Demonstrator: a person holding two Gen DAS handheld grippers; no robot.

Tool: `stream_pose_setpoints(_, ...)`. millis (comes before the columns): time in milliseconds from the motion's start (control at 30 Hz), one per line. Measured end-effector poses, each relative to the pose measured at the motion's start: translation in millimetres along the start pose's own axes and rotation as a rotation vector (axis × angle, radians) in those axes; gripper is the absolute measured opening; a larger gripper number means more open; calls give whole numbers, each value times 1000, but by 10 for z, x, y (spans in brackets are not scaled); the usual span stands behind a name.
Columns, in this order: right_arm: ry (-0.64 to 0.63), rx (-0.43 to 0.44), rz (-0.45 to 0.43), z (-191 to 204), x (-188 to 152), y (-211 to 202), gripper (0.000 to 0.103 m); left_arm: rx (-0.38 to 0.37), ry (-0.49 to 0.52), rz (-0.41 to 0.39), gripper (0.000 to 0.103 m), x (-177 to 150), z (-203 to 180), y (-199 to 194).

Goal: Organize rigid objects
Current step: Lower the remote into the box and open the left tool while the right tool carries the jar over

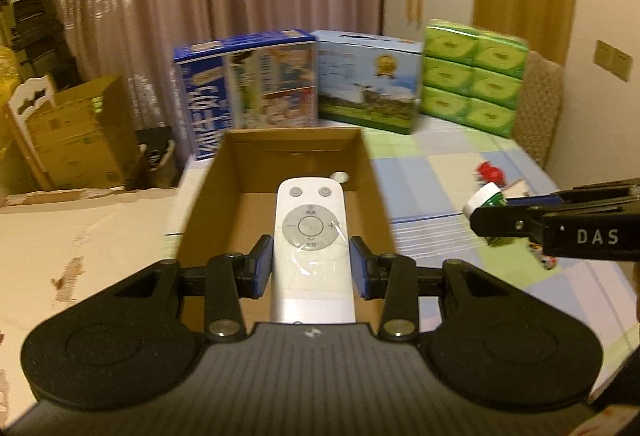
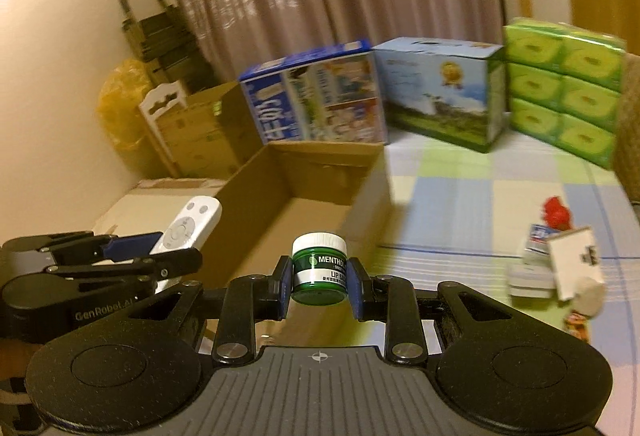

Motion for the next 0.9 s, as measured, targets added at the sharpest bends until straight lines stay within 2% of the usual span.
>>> stream_pose_setpoints(333,-10,57,56,302,53,458,25,26,-21,29,35,-67,434,153)
stream_pose_setpoints(833,-2,50,122,301,-104,833,25,18,-14,81,36,-198,482,537)
stream_pose_setpoints(867,-3,50,125,297,-110,843,25,26,-13,81,37,-203,486,557)
stream_pose_setpoints(900,-2,50,126,297,-109,853,25,32,-16,80,48,-206,496,571)
Point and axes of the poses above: each gripper's, at about its wrist camera, not at the fingertips, and y roughly the way its jaws point, z to its left, x to its top, the point moved 5 cm from there along y, roughly the way its jaws point, and after that the axes turned 1 degree about -z, right-handed, at the moved point
